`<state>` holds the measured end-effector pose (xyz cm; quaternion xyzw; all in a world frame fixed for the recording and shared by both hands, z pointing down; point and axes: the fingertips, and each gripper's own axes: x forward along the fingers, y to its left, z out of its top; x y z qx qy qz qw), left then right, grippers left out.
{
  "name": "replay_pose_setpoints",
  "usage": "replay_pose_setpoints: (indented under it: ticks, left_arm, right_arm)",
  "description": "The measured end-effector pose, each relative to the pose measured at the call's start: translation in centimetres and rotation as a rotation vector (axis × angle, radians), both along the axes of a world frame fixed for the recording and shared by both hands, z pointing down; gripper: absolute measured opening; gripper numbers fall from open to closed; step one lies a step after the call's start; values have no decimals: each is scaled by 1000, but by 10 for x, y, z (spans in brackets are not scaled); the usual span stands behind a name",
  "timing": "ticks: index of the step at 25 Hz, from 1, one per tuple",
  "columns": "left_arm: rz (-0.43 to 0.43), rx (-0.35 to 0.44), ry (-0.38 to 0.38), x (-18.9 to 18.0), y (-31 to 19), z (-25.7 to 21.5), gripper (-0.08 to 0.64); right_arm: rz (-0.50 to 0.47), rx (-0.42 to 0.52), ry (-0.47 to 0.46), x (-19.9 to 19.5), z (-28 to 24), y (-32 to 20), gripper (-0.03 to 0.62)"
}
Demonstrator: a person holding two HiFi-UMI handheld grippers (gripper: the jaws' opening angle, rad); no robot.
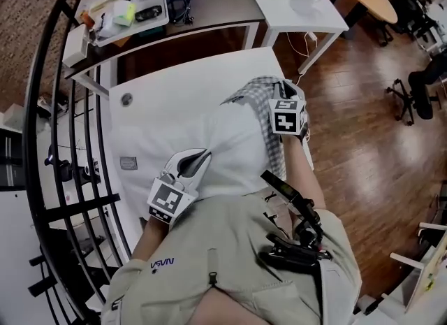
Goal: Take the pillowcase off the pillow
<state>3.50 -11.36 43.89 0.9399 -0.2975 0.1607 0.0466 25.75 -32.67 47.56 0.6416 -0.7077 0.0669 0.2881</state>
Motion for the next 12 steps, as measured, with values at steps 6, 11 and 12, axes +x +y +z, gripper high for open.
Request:
replay_pose_setpoints:
  ticks: [6,11,12]
  left_arm:
    - [-70,-32,74,-29,-14,2,27]
    - [-113,-48,11,-31,-47,27,111]
    - [-124,-29,1,-31,-50,24,117]
  right_arm:
    - [76,-179,-31,71,76,-4,39]
    - [22,-193,-146,55,91,24,162]
    - [28,-159,-176,53,80,35,166]
